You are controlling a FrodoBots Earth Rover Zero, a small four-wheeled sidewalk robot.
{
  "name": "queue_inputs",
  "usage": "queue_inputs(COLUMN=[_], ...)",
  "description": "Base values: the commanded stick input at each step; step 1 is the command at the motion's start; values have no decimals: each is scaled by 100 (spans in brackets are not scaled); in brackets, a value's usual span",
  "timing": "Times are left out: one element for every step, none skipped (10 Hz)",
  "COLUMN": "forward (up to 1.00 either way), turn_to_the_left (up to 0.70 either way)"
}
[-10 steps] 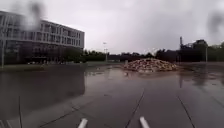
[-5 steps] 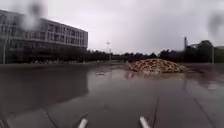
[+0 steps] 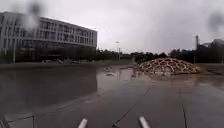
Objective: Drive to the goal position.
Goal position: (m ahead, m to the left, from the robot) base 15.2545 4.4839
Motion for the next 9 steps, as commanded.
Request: queue_inputs(forward=[100, 100, 100, 100, 100, 100, 100, 100, 100], turn_to_the_left=[0, 0, 0, 0, 0, 0, 0, 0, 4])
